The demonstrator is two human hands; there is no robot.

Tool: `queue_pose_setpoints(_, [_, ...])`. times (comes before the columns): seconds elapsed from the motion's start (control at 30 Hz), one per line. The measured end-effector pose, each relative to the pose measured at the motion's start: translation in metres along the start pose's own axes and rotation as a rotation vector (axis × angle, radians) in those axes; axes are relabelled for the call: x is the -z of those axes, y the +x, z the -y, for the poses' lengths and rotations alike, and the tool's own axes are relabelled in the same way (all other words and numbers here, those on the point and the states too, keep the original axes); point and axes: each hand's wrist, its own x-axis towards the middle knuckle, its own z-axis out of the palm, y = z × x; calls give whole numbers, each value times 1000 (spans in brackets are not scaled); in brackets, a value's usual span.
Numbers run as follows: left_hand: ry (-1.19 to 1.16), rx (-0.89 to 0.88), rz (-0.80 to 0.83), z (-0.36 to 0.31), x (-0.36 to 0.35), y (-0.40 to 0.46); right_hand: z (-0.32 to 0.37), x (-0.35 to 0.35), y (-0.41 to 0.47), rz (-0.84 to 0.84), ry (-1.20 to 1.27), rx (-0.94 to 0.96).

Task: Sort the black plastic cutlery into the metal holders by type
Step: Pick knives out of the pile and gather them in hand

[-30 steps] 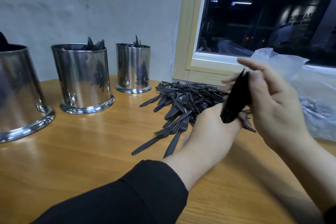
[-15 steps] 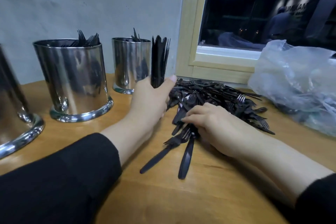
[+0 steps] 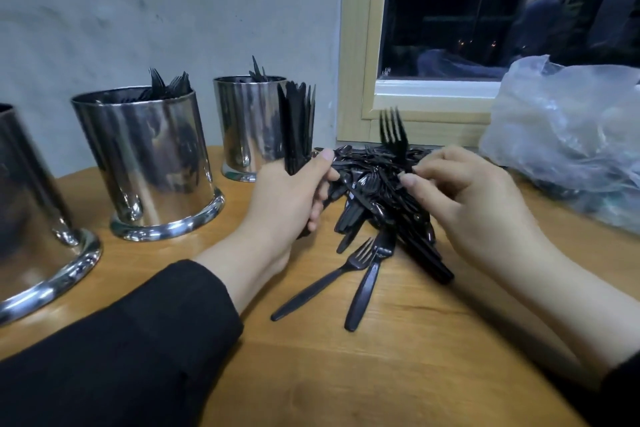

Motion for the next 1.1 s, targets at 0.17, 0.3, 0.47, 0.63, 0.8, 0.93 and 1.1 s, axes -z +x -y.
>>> queue_pose_setpoints(0.17, [114, -78, 112, -5, -9, -8, 16, 3, -4, -50, 442, -361])
queue_pose_setpoints(0.3, [336, -145, 170, -7, -13, -11, 22, -3, -5, -73, 751, -518])
queue_pose_setpoints(0.47, [415, -148, 272, -8, -22, -17, 22, -6, -3, -81, 882, -601])
queue_pose_setpoints(0.63, [569, -320, 279, -6, -24, -19, 22, -8, -4, -31, 865, -580])
queue_pose_setpoints(0.8, [468, -254, 149, -14, -17, -12, 9, -8, -7, 62, 426, -421])
queue_pose_setpoints(0.93, [388, -186, 59, -14, -2, -2, 10, -9, -15, 374, -81, -231])
queue_pose_setpoints(1.1, [392, -145, 93, -11, 10, -3, 17, -22, -19, 498, -276, -201])
